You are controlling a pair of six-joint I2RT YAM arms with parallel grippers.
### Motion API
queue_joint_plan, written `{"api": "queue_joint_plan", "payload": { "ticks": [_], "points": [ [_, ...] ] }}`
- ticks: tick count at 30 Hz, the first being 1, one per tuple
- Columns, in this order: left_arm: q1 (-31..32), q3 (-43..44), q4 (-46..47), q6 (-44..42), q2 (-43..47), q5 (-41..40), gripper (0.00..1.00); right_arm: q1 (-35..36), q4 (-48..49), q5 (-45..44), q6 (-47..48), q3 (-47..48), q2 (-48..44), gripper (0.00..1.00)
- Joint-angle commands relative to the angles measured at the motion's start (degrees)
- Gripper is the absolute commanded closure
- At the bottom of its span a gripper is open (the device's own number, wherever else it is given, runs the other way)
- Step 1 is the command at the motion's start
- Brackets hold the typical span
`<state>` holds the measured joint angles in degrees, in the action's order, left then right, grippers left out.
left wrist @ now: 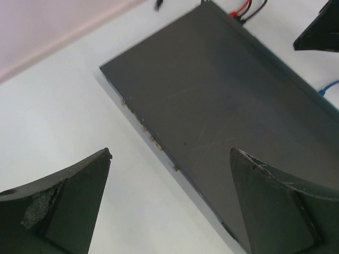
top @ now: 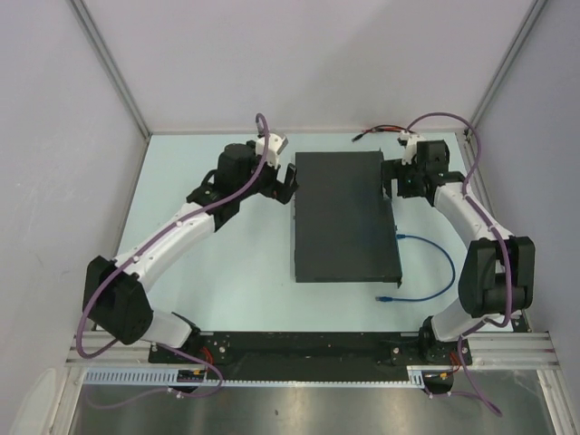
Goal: Pull the plug from the switch port
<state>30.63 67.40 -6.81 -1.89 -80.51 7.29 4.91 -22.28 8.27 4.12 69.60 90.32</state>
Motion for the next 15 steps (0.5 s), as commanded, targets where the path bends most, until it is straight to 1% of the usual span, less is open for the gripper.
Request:
{"api": "queue_joint_plan", "payload": {
  "ticks": [1,2,3,6,7,8,11,12,13,14,15],
  "points": [
    [0.13,0.98,-0.75,1.62,-2.27,-1.13,0.0,-0.94,-2.24,-2.56,4.41,-2.8,-4.71,0.0],
    [0.13,0.9,-0.32,1.54,-2.72,-2.79,0.0,-1.65,-1.98,-1.78,4.23,-4.29,-5.94,0.0],
    [0.13,0.9,0.47,3.19,-3.24,-3.24,0.0,-2.26,-1.71,0.15,4.14,-5.43,-6.56,0.0],
    [0.04,1.77,-0.13,4.0,-6.14,-3.95,0.0,-3.85,-0.83,1.56,3.26,-8.6,-8.23,0.0],
    [-0.13,2.3,-0.83,4.26,-6.76,-3.6,0.0,-4.37,-1.53,3.14,3.09,-8.96,-8.49,0.0],
    [-0.4,2.65,-1.36,4.18,-7.72,-2.55,0.0,-6.47,-2.06,5.07,2.74,-9.22,-8.67,0.0],
    [-1.97,3.53,-2.42,2.95,-8.34,4.73,0.0,-7.89,-5.48,18.83,4.31,-9.31,-8.15,0.0],
    [-2.5,3.44,-2.59,2.86,-8.7,6.14,0.01,-7.9,-6.97,21.76,9.1,-9.31,-7.89,0.0],
    [-3.29,3.44,-2.86,2.77,-8.96,8.16,0.0,-7.9,-9.42,24.66,11.5,-9.4,-7.62,0.0],
    [-3.65,3.44,-3.12,2.68,-9.14,9.4,0.0,-7.98,-9.62,28.6,13.0,-9.57,-7.36,0.01],
    [-4.09,3.36,-3.3,2.68,-9.75,10.63,0.0,-7.98,-9.53,29.34,13.11,-9.66,-6.83,0.09]
  ]
}}
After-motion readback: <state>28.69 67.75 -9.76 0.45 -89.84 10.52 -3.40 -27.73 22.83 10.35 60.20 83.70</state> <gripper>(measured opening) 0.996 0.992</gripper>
